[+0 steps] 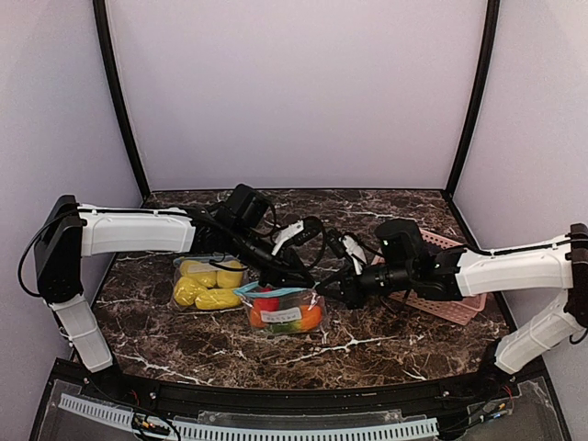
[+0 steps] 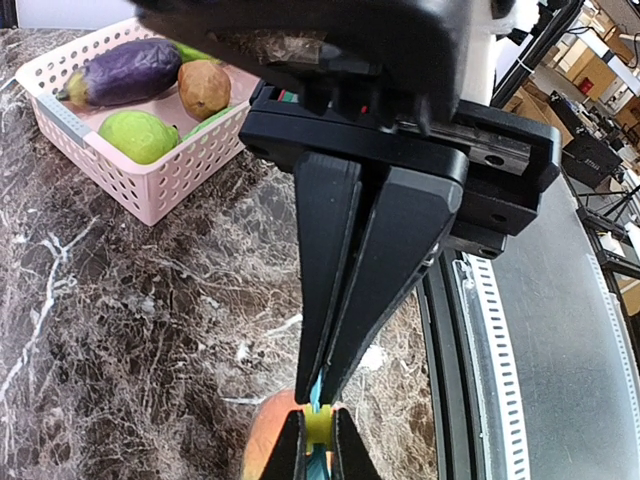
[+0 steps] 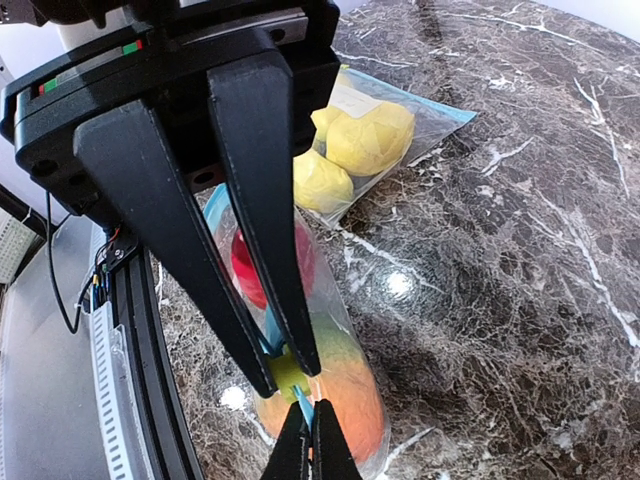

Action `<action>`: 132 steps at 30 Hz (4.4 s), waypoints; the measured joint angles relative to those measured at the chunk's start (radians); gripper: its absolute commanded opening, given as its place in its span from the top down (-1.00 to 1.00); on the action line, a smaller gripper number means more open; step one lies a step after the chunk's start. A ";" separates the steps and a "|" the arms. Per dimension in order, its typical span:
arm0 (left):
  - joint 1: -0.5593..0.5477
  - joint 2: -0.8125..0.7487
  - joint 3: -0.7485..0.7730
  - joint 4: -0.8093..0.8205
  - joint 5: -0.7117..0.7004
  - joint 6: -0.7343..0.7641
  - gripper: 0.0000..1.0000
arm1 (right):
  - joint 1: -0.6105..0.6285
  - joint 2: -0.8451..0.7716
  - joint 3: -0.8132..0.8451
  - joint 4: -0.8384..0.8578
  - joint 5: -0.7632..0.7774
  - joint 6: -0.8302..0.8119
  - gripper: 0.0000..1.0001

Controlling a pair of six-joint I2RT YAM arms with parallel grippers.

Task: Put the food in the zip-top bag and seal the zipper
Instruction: Zip the zipper of the food storage bag.

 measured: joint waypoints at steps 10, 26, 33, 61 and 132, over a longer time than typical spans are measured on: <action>-0.005 0.000 0.000 0.026 -0.028 0.000 0.99 | 0.000 -0.039 -0.018 -0.018 0.044 0.008 1.00; -0.006 -0.016 -0.024 0.045 -0.052 0.000 0.99 | -0.003 -0.077 -0.035 -0.041 0.095 0.015 1.00; -0.003 -0.039 -0.061 0.064 -0.078 -0.004 0.99 | -0.010 -0.079 -0.035 -0.047 0.113 0.019 1.00; 0.021 -0.124 -0.204 0.143 -0.146 -0.050 0.99 | -0.041 -0.105 -0.039 -0.110 0.196 0.061 1.00; 0.094 -0.270 -0.387 0.126 -0.352 -0.268 0.99 | -0.167 -0.024 0.031 -0.220 0.137 0.048 1.00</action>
